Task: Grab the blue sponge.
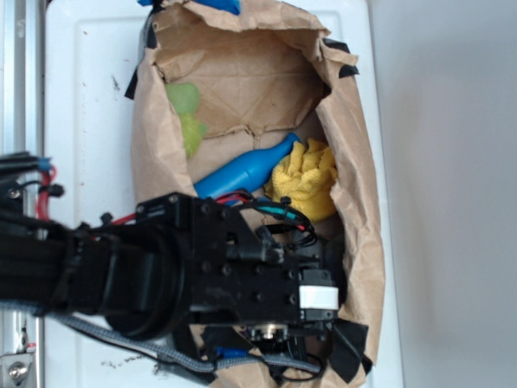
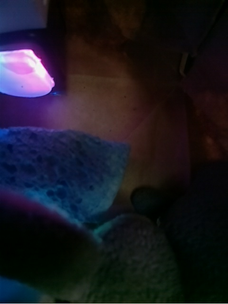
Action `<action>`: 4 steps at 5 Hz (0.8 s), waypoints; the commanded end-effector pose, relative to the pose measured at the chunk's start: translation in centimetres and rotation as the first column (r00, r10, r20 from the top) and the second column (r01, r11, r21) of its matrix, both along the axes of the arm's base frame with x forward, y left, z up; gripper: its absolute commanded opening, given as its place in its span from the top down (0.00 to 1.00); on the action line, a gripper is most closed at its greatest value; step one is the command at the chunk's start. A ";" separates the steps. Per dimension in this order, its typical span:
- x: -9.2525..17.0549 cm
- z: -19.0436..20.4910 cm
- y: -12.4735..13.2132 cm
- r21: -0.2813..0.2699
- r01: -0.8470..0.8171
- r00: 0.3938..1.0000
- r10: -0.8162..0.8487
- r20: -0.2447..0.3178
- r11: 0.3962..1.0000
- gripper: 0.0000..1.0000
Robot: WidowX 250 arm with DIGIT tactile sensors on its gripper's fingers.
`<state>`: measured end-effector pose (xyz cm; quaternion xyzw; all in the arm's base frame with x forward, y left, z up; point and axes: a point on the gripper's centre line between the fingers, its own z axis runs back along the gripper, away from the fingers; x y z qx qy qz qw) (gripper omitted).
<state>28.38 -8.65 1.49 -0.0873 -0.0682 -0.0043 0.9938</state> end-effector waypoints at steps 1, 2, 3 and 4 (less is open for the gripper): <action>0.6 0.4 0.9 -0.022 0.002 0.998 -0.003 -0.068 1.000 1.00; 0.9 1.1 1.8 -0.018 0.009 0.997 -0.010 -0.076 1.000 1.00; 1.0 1.6 4.3 -0.017 0.026 0.997 -0.028 -0.078 1.000 1.00; 0.3 3.2 7.5 -0.026 0.035 0.999 -0.036 -0.030 0.999 1.00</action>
